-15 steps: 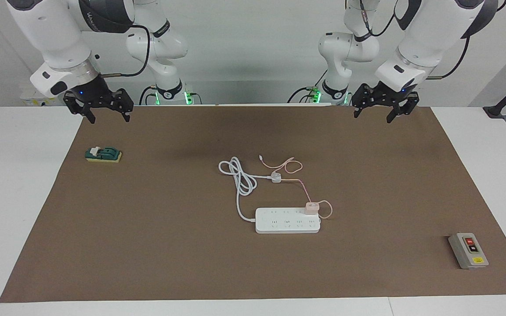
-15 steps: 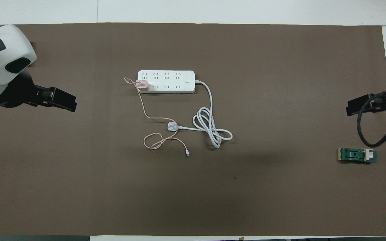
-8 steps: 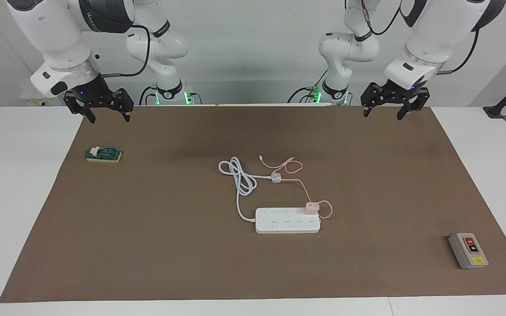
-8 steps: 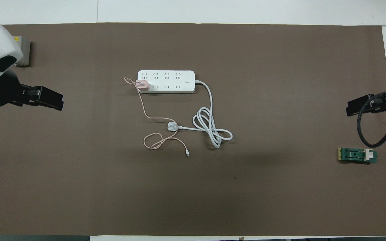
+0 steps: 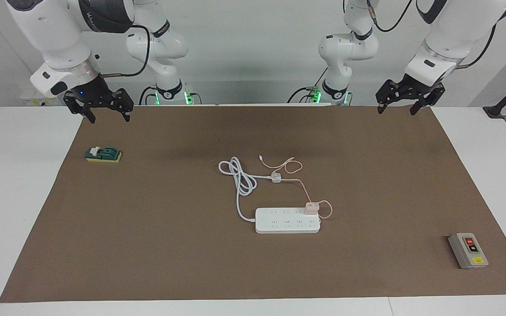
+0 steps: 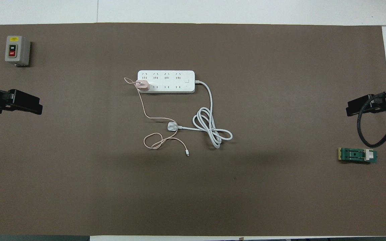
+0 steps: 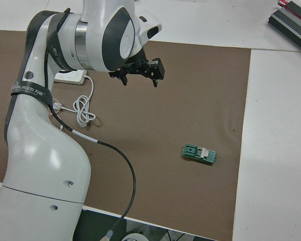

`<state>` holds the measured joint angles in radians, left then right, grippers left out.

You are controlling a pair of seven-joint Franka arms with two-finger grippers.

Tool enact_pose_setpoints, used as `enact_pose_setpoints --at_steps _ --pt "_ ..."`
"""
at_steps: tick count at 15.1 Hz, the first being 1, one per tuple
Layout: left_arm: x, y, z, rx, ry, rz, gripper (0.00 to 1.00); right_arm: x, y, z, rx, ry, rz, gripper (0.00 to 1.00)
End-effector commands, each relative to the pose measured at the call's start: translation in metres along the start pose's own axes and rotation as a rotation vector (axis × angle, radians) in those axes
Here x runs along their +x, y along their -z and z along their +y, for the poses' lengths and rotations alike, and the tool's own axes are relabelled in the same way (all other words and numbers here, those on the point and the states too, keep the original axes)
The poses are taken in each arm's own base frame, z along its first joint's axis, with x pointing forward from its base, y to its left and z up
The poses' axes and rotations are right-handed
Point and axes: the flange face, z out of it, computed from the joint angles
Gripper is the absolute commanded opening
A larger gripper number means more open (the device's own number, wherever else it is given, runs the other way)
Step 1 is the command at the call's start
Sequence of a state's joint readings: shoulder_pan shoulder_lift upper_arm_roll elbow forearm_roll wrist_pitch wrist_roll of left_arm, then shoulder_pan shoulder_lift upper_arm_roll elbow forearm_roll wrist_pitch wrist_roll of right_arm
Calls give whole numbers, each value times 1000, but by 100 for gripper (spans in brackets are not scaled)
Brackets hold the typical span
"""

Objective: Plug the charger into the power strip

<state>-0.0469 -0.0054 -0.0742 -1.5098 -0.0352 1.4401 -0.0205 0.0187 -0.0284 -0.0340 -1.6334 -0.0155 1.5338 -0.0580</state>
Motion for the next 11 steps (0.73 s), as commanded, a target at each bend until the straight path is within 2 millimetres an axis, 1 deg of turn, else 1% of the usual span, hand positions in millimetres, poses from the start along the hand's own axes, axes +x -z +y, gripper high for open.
enact_pose_setpoints --at_steps 1,3,6,9,10,11 --pt "-24 -1 -10 8 27 -10 100 -6 2 3 18 7 -1 100" --pt "-21 -5 -10 8 23 -3 100 -7 3 4 18 6 0 100" --pt "-4 -17 -8 11 17 -19 100 -6 2 3 18 7 -1 100" --pt "-2 -20 -10 10 17 -26 100 -6 1 3 18 7 -3 100" --pt "2 -25 -10 6 17 -39 100 -6 1 3 18 7 -3 100" --pt "0 -25 -10 6 17 -48 100 -6 1 3 18 7 -3 100"
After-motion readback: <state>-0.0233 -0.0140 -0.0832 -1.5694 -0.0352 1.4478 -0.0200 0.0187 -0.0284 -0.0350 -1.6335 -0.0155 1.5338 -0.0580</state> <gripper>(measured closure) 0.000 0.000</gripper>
